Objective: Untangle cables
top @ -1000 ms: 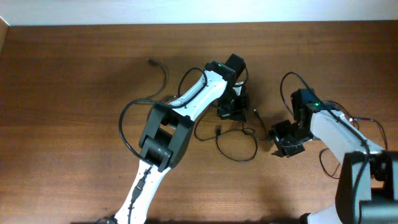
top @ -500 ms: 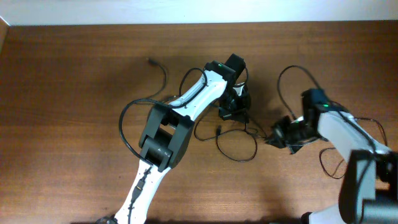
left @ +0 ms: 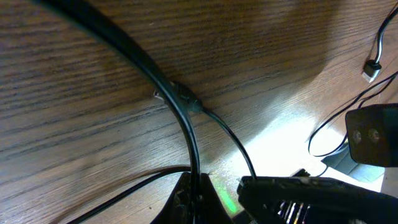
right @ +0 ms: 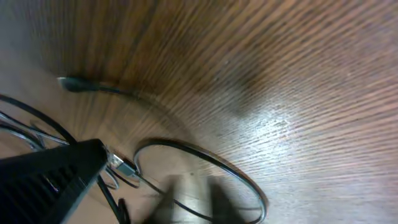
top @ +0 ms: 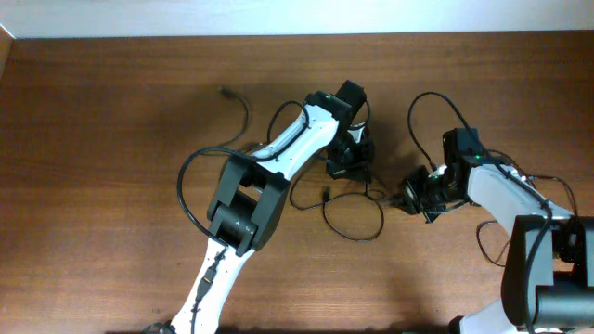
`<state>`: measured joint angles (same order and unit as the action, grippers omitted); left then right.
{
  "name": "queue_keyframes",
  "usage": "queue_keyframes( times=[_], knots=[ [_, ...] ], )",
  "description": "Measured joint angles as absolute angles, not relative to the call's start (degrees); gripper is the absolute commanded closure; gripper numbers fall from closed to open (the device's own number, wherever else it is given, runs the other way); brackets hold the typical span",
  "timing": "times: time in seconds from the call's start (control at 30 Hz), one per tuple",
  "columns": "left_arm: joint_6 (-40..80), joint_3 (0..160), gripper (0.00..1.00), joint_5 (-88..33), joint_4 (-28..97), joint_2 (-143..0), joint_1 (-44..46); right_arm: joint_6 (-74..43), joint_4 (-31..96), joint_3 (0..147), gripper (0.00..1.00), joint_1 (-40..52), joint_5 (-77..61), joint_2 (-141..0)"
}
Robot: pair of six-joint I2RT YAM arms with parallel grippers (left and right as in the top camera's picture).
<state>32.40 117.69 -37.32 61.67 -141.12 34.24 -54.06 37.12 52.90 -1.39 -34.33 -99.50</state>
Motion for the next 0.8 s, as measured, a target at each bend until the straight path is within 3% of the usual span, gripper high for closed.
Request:
queue_keyframes(
  times=[0.27,0.47,0.63,0.7,0.8],
  knots=[
    [32.4,117.69,1.0,-37.32,61.56,-141.12,33.98,-69.52,33.95,52.86,0.96,4.36,-38.96,-99.5],
    [32.38,117.69,1.0,-37.32,61.52,-141.12,33.93,-72.36,35.03,52.82,0.96,6.48,-35.05,-97.23],
    [27.99,117.69,1.0,-37.1,61.49,-141.12,33.93,-58.33,34.06,52.8,0.9,6.48,-28.8,-91.77],
    [26.35,117.69,1.0,-35.94,61.6,-141.12,33.93,-49.19,37.71,52.93,0.74,6.48,-26.96,-91.7],
    [25.47,117.69,1.0,-35.16,61.6,-141.12,33.93,-38.57,50.24,58.96,0.65,6.48,-23.2,-91.13]
  ],
)
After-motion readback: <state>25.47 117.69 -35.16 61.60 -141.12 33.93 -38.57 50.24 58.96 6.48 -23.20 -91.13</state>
